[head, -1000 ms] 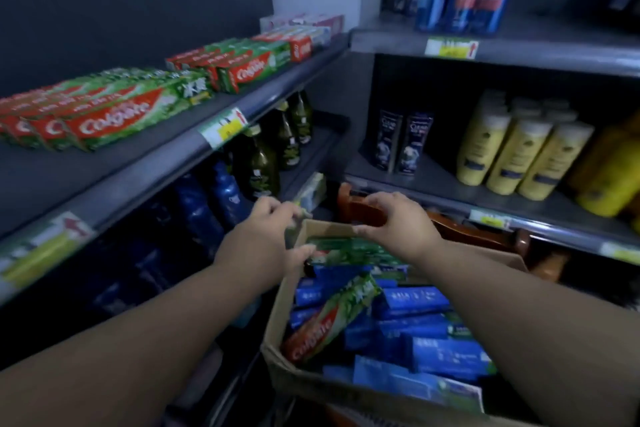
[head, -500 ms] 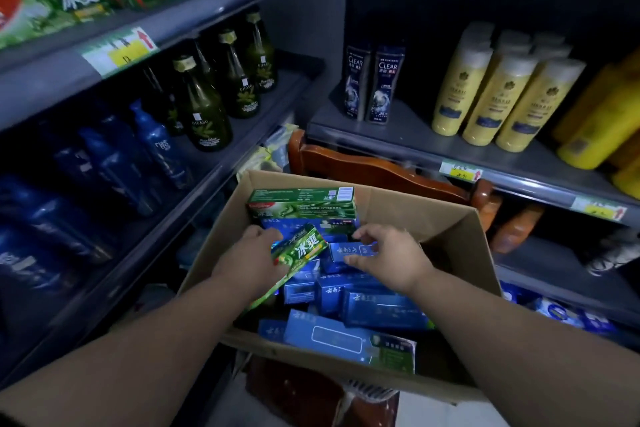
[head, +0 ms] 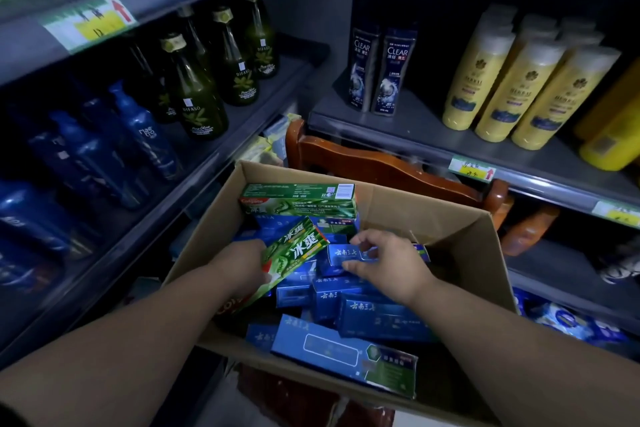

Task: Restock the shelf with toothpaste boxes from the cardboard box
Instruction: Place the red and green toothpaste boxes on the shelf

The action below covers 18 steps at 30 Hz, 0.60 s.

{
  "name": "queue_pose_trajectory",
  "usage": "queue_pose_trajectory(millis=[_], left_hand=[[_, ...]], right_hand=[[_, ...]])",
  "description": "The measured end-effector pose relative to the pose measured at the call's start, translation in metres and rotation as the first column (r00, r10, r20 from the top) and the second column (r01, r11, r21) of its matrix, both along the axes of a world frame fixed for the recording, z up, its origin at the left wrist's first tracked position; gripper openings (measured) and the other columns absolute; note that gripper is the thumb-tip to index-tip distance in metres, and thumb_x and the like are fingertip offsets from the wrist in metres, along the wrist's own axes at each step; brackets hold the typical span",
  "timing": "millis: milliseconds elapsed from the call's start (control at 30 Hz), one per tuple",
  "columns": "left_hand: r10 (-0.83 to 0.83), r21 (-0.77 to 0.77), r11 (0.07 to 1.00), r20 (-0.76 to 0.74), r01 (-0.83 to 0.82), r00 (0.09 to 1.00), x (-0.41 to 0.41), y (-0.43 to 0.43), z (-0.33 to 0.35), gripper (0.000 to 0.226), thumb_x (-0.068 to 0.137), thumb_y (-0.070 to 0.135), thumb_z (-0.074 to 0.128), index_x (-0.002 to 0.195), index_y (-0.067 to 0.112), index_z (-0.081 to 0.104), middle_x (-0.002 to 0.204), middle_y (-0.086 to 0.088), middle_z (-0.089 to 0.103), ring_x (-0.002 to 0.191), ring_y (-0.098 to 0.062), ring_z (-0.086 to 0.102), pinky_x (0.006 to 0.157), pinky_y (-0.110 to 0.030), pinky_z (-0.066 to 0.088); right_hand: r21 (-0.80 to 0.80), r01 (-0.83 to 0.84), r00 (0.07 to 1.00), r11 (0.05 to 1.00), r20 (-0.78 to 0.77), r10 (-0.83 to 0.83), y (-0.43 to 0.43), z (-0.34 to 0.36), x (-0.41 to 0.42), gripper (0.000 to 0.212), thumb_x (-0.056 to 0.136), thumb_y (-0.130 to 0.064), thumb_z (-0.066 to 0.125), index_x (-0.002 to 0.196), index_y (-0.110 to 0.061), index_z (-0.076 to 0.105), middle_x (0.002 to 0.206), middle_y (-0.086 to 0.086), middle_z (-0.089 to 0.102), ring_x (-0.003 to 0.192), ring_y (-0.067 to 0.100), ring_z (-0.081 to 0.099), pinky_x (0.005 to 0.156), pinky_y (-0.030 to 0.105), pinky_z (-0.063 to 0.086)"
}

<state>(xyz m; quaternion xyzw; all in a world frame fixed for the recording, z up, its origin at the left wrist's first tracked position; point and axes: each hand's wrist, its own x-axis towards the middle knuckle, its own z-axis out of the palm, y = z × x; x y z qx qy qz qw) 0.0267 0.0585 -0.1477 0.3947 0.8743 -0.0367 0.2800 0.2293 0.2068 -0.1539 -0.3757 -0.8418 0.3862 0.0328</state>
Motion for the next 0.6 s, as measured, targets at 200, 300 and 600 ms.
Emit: queue_pose_trajectory(millis=[200, 300, 600], left_hand=[[-0.072, 0.221, 0.973, 0.052, 0.059, 0.996, 0.012, -0.002, 0.024, 0.03, 0.083, 0.029, 0.071, 0.108, 0.026, 0.054, 0.111, 0.001, 0.059, 0.105, -0.02, 0.057, 0.088, -0.03, 0.045], [-0.146, 0.283, 0.952, 0.094, 0.115, 0.985, 0.021, 0.002, 0.034, 0.039, 0.084, 0.032, 0.069, 0.12, 0.029, 0.053, 0.114, 0.004, 0.051, 0.107, -0.017, 0.054, 0.095, -0.031, 0.043], [0.058, 0.239, 0.965, 0.194, -0.104, 0.979, -0.001, -0.023, 0.046, 0.064, 0.074, 0.051, 0.075, 0.13, 0.035, 0.049, 0.118, 0.01, 0.057, 0.103, -0.008, 0.056, 0.091, -0.025, 0.045]], right_hand=[[-0.041, -0.069, 0.987, 0.997, -0.149, 0.063, -0.001, 0.022, -0.011, 0.083, 0.07, -0.038, 0.085, 0.14, -0.037, 0.041, 0.127, -0.014, 0.044, 0.115, 0.005, 0.047, 0.102, 0.02, 0.037], [-0.181, -0.147, 0.975, 0.972, -0.191, 0.112, 0.0, 0.026, -0.012, 0.058, 0.072, -0.027, 0.085, 0.12, -0.039, 0.054, 0.119, -0.01, 0.06, 0.107, 0.009, 0.058, 0.099, 0.026, 0.046], [-0.487, -0.049, 0.972, 0.872, -0.226, -0.072, 0.018, 0.03, 0.005, 0.023, 0.072, -0.033, 0.082, 0.09, -0.033, 0.068, 0.105, 0.019, 0.068, 0.088, 0.027, 0.063, 0.091, 0.05, 0.051]])
